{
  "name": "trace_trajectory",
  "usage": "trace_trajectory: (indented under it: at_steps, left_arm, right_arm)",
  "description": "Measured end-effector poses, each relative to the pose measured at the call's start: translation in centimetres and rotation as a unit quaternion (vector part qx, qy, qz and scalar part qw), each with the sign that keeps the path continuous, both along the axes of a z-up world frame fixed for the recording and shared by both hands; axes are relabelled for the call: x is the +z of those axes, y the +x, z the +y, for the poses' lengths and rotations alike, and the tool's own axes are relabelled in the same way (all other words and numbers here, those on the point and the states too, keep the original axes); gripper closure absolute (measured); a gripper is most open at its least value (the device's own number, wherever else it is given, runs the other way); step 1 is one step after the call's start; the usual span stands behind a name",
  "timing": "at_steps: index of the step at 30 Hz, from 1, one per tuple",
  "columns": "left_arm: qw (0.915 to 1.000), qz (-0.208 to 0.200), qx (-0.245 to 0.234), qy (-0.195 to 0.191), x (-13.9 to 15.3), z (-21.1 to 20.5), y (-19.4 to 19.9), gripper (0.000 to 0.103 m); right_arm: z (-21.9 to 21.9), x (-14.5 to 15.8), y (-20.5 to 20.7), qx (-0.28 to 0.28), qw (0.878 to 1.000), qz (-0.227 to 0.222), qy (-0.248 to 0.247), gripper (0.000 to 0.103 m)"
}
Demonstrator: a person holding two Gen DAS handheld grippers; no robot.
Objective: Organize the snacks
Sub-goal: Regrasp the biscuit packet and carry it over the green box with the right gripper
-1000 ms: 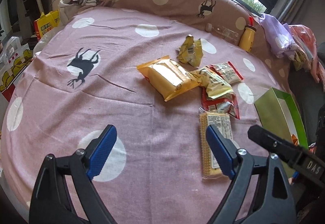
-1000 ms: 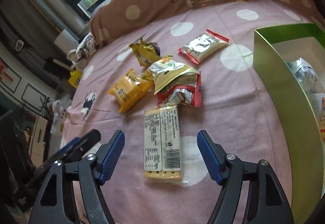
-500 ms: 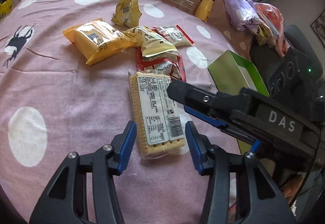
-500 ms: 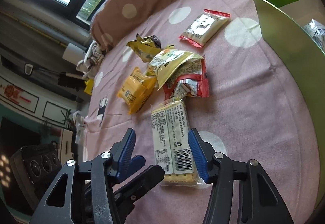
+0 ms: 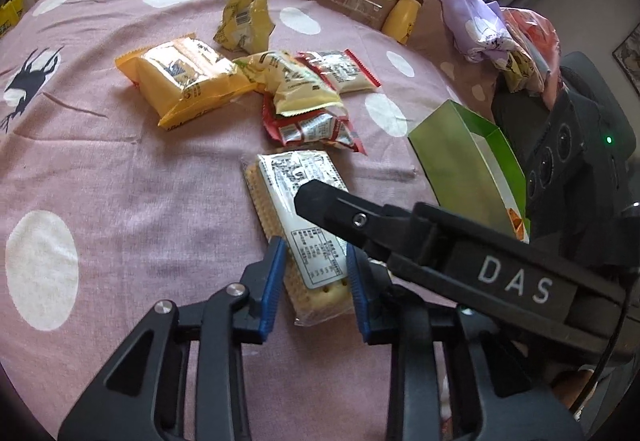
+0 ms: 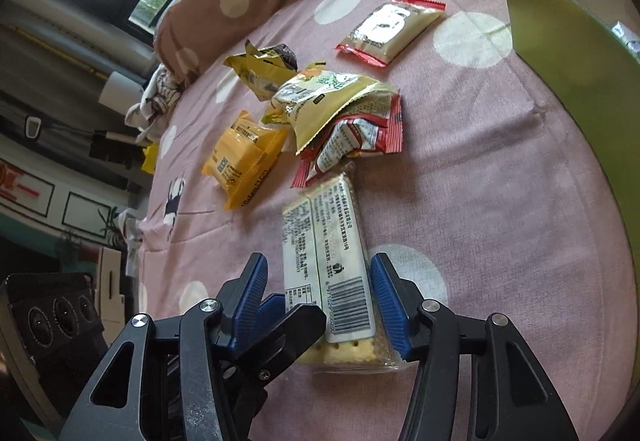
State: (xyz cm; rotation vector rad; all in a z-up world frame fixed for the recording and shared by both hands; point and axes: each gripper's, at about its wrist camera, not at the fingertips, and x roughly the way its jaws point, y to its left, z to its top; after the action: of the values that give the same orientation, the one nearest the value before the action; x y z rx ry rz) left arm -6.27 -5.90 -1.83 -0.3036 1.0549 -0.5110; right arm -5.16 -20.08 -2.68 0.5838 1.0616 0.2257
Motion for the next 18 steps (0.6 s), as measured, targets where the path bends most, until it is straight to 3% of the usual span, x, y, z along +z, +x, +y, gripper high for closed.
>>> trace_trajectory:
  at_steps: [7, 12, 18]
  left_arm:
    - [0.9957, -0.091, -0.016, -0.007, 4.1, -1.6, -1.5, 0.074]
    - [0.9876, -0.149, -0.047, -0.011, 6.9, -3.9, -2.5, 0.074]
    - [0.9805, -0.169, -0.096, -0.029, 8.8, -7.7, -2.8, 0.074]
  right_arm:
    - [-2.0, 4.7, -1.9, -0.022, 0.997, -0.074, -0.003, 0.046]
    - [-4.2, 7.7, -3.7, -0.049, 0.991, -0.124, -0.008, 0.046]
    - [-7.8, 10.3, -6.0, -0.095, 0.981, -0.168, -0.032, 0.046]
